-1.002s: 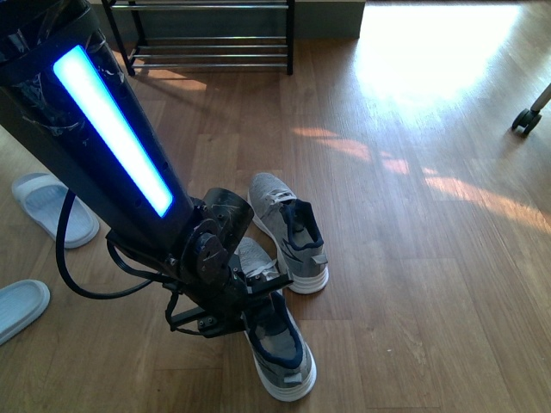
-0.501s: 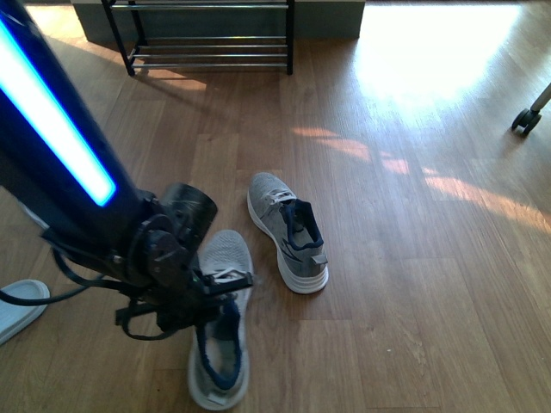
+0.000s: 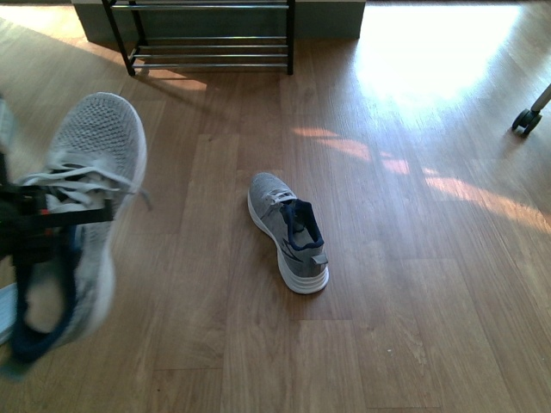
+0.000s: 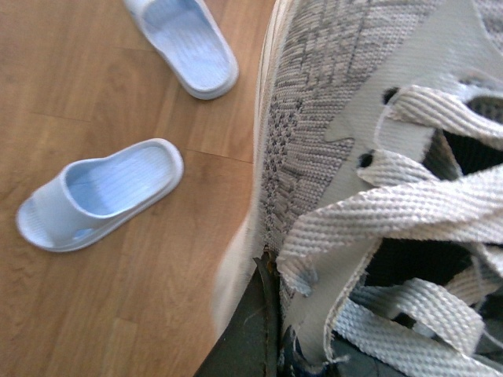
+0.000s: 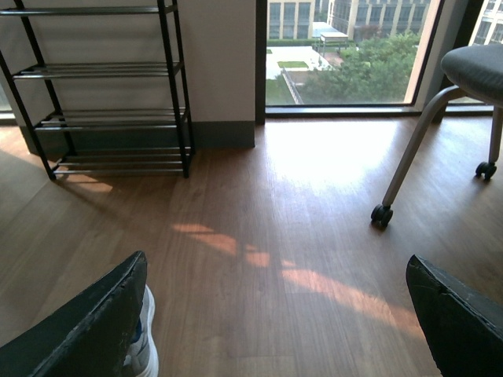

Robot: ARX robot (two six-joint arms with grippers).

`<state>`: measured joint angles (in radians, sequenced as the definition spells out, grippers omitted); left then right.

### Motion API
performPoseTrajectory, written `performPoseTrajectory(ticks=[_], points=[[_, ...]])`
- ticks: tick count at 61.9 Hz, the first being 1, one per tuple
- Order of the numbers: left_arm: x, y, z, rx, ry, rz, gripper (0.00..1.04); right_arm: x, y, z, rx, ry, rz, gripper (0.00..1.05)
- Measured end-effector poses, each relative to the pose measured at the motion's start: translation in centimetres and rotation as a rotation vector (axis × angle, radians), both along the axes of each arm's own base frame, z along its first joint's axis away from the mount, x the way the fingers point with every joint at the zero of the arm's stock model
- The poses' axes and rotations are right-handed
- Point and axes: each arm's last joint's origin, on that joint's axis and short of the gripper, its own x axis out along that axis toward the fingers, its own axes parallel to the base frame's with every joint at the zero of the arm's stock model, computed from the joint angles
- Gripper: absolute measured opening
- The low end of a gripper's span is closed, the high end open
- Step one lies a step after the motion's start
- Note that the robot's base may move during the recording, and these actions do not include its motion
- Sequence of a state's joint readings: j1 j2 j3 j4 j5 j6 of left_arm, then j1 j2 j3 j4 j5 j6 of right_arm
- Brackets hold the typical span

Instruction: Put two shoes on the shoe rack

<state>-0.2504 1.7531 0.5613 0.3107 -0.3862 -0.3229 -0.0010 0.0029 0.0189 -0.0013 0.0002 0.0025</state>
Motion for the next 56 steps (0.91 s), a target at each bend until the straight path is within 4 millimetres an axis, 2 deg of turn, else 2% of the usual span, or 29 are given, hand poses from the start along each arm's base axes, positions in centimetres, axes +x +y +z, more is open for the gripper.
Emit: performPoseTrajectory(ticks=[4,10,20,27,56], points=[[-1.8,0.8,1.7,0.039,-0.033,0.007,0.02,0.0,0.0,0.0,0.0,0.0,0.0,0.96],[-5.2,2.2,5.2,0.097,-0.112,0.02,0.02,0.0,0.0,0.0,0.0,0.0,0.0,0.96],[-9.4,3.2,8.8,0.189,-0.23,0.052,0.02,0.0,0.0,0.0,0.0,0.0,0.0,0.96],[-10.1,3.4,9.9,0.203,-0.292,0.068,0.02,0.0,0.0,0.0,0.0,0.0,0.0,0.96],[-10.1,3.4,9.6,0.207,-0.275,0.042,0.02,0.0,0.0,0.0,0.0,0.0,0.0,0.96]])
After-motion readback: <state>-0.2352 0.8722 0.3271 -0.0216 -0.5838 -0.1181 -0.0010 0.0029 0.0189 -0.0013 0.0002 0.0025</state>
